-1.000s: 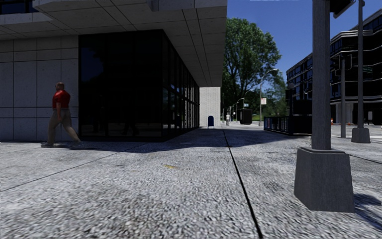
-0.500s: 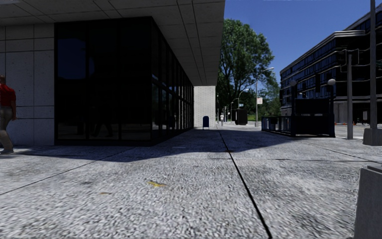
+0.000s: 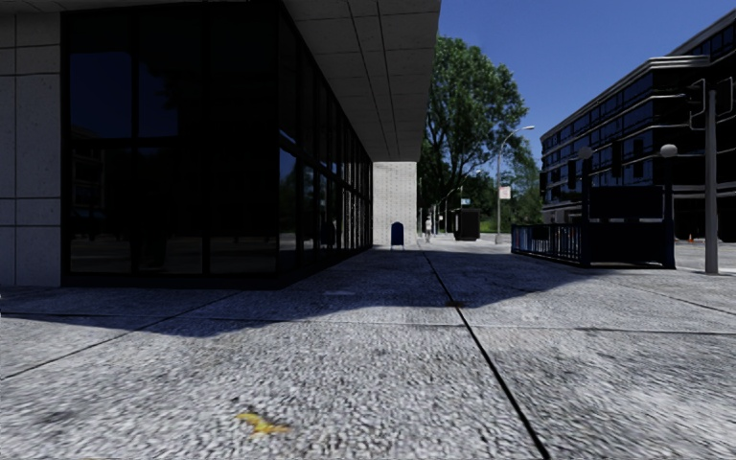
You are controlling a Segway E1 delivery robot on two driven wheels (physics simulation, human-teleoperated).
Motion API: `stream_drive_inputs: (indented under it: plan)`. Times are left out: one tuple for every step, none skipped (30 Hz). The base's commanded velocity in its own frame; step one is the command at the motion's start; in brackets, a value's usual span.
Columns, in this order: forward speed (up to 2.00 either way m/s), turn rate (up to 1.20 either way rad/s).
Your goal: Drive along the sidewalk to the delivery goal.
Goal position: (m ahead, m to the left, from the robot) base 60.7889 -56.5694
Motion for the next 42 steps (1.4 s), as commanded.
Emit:
stream_drive_inputs:
  plan:
    - [1.74, 0.00]
    - [1.74, 0.00]
    - [1.74, 0.00]
    - [1.74, 0.00]
    - [1.74, 0.00]
    - [1.75, 0.00]
    - [1.75, 0.00]
    - [1.75, 0.00]
    - [1.75, 0.00]
    - [1.75, 0.00]
    - [1.75, 0.00]
    - [1.75, 0.00]
    - [1.75, 0.00]
    - [1.75, 0.00]
    - [1.75, 0.00]
    - [1.75, 0.00]
    - [1.75, -0.07]
    - [1.73, -0.18]
    - [1.70, -0.22]
    - [1.68, -0.24]
    - [1.66, -0.25]
    - [1.66, -0.25]
    - [1.64, -0.32]
    - [1.61, -0.39]
    - [1.61, -0.39]
    - [1.61, -0.39]
    - [1.61, -0.39]
    - [1.61, -0.39]
    - [1.61, -0.39]
    - [1.61, -0.39]
    - [1.61, -0.39]
    - [1.60, -0.39]
    - [1.58, -0.39]
    - [1.55, -0.39]
    - [1.52, -0.39]
    - [1.50, -0.39]
    - [1.50, -0.39]
    - [1.50, -0.39]
    - [1.49, -0.39]
    - [1.49, -0.39]
    - [1.49, -0.39]
    - [1.48, -0.39]
